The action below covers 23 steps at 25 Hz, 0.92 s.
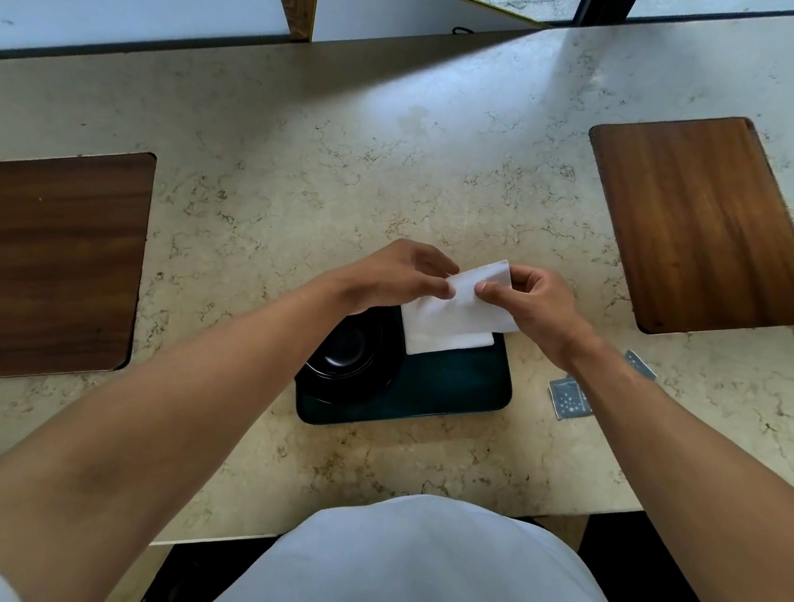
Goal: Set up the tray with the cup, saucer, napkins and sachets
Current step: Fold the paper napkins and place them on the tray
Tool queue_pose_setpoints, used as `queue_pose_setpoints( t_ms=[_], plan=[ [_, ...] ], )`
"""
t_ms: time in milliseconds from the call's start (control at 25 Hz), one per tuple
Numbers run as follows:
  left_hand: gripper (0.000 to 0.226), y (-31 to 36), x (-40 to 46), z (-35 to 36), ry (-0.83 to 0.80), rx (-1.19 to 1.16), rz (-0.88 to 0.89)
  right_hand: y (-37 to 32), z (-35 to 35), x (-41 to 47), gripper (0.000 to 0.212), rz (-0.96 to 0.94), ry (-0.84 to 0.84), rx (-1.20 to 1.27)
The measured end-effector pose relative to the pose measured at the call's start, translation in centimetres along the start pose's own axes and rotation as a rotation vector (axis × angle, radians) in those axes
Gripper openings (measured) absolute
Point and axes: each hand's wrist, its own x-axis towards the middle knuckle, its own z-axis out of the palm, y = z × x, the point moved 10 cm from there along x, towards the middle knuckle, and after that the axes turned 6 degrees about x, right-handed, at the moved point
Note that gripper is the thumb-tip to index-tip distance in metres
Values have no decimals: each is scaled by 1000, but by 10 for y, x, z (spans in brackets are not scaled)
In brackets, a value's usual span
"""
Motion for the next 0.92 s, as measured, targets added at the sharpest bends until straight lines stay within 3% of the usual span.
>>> queue_pose_setpoints(
  t_ms=[120,240,400,600,760,920],
  plan=[
    [25,7,-3,4,-8,26,27,-13,10,-4,16,-49,-75,-77],
    [14,6,-7,1,13,27,27,-17,13,-6,8,-61,-92,-129],
    [11,10,-13,-3,15,26,36,-23,19,-7,38,-77,-131,-228],
    [13,11,-13,-9,39,7,26,-22,18,-4,11,-68,-114,-259],
    [12,1,-6,-8,81,-4,-26,0,11,-1,7,49,-20,-124],
    [15,-5,4,-8,157,206,-15,28,7,4,8,173,66,-55]
  ],
)
